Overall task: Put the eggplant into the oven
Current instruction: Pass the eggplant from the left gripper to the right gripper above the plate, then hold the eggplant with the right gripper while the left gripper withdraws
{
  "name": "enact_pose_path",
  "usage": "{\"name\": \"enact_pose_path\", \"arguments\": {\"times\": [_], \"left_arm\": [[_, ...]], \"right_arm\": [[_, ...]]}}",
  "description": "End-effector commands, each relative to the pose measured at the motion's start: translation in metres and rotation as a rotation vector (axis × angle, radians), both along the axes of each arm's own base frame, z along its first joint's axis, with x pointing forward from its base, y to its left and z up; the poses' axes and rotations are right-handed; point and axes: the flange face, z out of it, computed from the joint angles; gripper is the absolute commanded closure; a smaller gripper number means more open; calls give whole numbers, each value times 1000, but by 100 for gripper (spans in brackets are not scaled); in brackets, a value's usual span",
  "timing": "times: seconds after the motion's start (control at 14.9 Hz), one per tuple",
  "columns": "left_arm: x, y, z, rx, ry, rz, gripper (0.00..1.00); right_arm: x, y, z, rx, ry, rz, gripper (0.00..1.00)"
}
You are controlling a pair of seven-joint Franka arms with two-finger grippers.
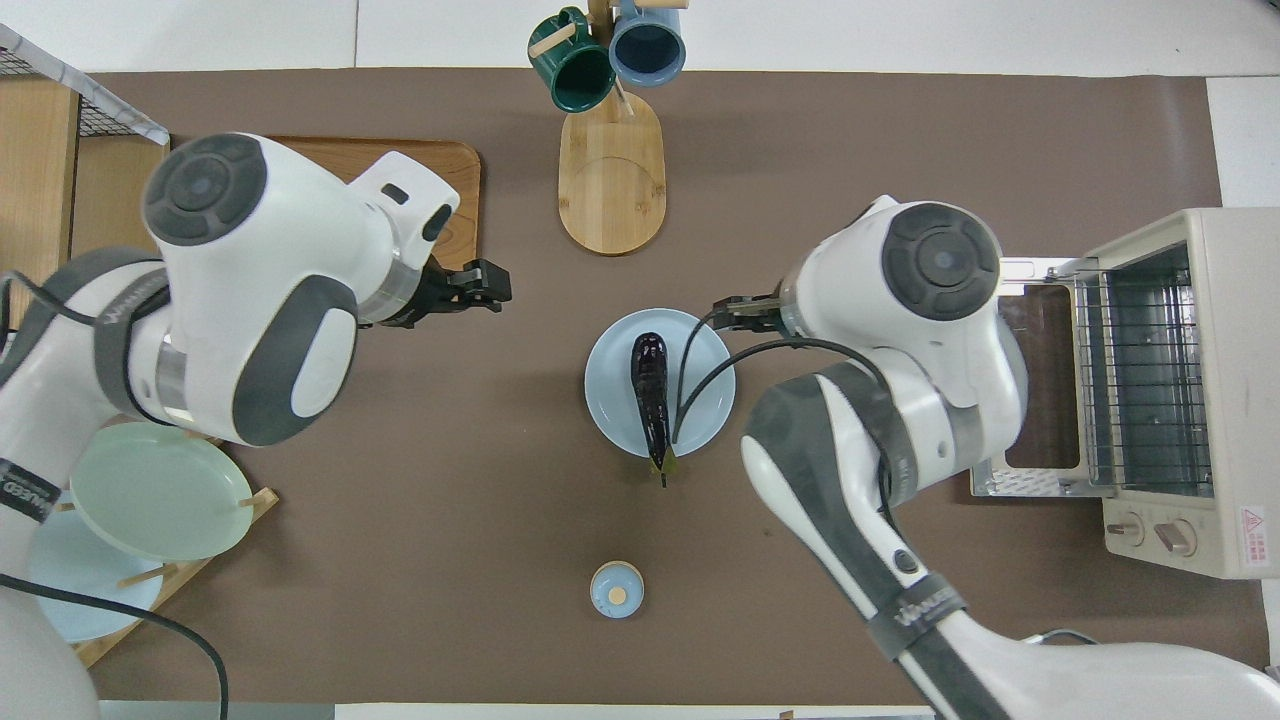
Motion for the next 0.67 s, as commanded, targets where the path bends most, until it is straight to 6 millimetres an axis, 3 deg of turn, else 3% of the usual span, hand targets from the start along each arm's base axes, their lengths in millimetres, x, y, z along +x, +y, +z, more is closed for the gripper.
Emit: {"name": "enact_pose_path", "arguments": {"times": [0.0,0.07,0.2,0.27,0.47,0.6], "left_arm": [[12,64,14,7,13,-54,0],[14,86,27,4,2,-59,0],[12,127,55,1,-19,-41,0],[7,137,66,3,-17,-29,0],[-15,151,98,75,-7,-43,0],[-31,150,116,83,3,-52,0]], "right_arm": [[23,97,-12,-61,23,-58,0],[22,124,-23,-86,18,-73,0],[-2,175,-38,-58,-33,-59,0],[-11,175,-59,-71,-29,-46,0],[-20,174,-75,-63,-42,-33,0],[-29,166,-93,-35,-69,-24,25]]}}
